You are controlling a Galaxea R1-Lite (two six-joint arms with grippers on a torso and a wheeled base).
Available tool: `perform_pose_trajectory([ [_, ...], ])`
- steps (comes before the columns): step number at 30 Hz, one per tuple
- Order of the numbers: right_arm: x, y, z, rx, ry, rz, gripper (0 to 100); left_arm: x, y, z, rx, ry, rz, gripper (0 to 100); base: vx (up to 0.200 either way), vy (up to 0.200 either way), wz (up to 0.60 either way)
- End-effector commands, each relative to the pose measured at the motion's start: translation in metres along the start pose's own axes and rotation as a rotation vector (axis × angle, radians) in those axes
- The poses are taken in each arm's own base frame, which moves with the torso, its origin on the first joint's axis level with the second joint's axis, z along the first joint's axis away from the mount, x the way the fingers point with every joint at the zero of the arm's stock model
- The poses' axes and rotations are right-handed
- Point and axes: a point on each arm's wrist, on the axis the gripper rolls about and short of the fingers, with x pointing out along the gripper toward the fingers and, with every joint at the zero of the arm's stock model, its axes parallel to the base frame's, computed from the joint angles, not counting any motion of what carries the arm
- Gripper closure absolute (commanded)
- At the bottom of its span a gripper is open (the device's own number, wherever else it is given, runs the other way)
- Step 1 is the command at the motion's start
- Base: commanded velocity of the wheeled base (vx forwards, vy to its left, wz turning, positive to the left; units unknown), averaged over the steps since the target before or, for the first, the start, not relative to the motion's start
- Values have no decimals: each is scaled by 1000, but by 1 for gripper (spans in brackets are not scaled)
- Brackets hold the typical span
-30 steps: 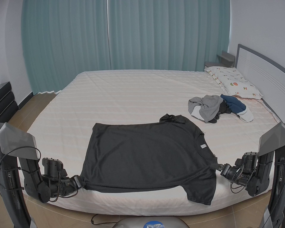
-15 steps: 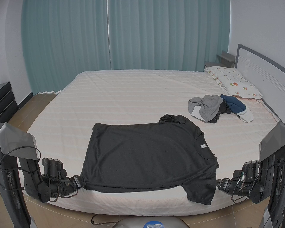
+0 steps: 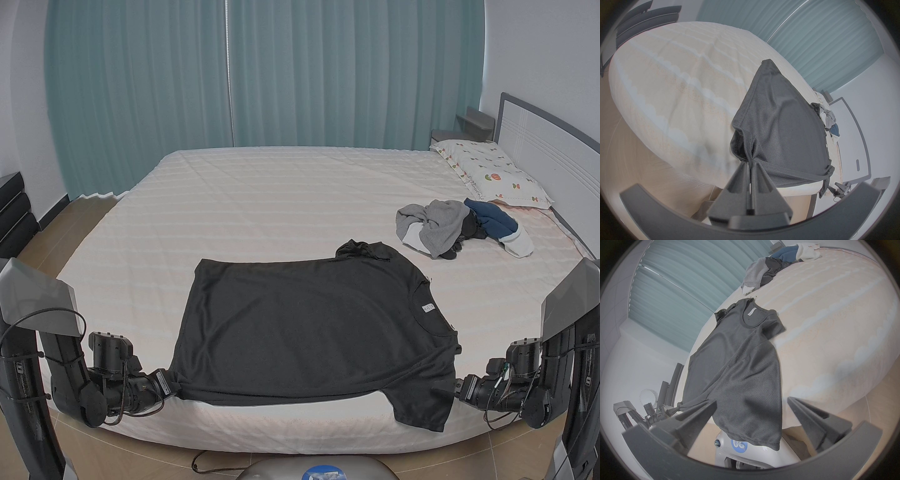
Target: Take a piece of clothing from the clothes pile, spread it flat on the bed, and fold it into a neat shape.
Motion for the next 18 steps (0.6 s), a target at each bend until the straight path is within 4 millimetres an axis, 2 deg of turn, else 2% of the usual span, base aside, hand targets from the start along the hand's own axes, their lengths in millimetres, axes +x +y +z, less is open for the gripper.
perform_pose_trajectory([
  [1, 0, -2, 1, -1, -13, -3, 100, 0, 0, 0, 0, 0, 0, 100, 0, 0, 0],
  [9, -6, -5, 1, -6, -15, -22, 100, 0, 0, 0, -1, 1, 1, 100, 0, 0, 0],
  [18, -24, -6, -9, 3, 22, -54, 100, -1, 1, -2, 11, 4, 10, 100, 0, 0, 0],
])
